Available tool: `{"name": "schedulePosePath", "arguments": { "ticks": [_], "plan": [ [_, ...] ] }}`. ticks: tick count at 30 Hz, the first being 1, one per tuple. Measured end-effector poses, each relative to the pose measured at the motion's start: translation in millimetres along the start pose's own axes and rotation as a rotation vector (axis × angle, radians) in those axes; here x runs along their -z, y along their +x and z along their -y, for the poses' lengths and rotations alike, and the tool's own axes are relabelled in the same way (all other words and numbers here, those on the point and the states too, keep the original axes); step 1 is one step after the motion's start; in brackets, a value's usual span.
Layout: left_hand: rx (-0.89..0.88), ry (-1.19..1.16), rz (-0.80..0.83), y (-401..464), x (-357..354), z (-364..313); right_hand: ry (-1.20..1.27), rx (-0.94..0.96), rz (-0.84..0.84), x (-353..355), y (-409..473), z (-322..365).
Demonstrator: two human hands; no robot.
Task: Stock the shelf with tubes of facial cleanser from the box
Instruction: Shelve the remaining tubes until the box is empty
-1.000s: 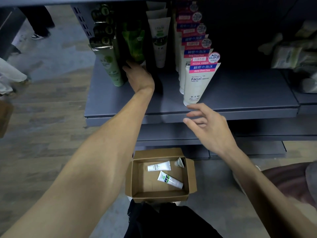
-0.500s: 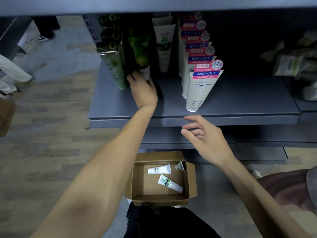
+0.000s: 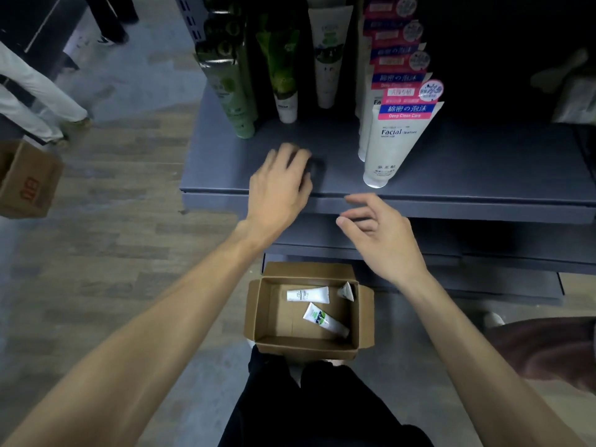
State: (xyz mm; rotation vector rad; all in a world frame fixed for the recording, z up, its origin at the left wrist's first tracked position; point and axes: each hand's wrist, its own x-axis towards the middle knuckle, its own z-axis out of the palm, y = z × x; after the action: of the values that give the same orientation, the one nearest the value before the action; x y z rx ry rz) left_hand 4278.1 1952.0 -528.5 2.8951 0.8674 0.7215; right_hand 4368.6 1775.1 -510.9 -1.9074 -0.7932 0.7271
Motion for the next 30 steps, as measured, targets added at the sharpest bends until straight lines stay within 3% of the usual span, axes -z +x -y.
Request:
{"name": "schedulePosePath", "arguments": {
  "ticks": [7,16,23,26,30],
  "plan": [
    [-0.305,0.008,0.122,-85,-14,-7,-0.046,-0.117,0.006,-18,-15,-53],
    [-0.357,-0.012,0.483,-171,-89,22,-0.190,-0.403,0.020,-72,-61,-155],
    [-0.116,-0.122,0.882,-242,-177,57,-0.422,-0.538,0.139,-144,-70,-241],
    [-0.075,-0.128,0.979,-266,-207,65,-0.598,-0.546,0.262,-172,-60,-285],
    [-0.023,-0.151,1.050,-294,-235,71,-0.686,-0.619,0.301,-194,-45,-327]
  ]
}}
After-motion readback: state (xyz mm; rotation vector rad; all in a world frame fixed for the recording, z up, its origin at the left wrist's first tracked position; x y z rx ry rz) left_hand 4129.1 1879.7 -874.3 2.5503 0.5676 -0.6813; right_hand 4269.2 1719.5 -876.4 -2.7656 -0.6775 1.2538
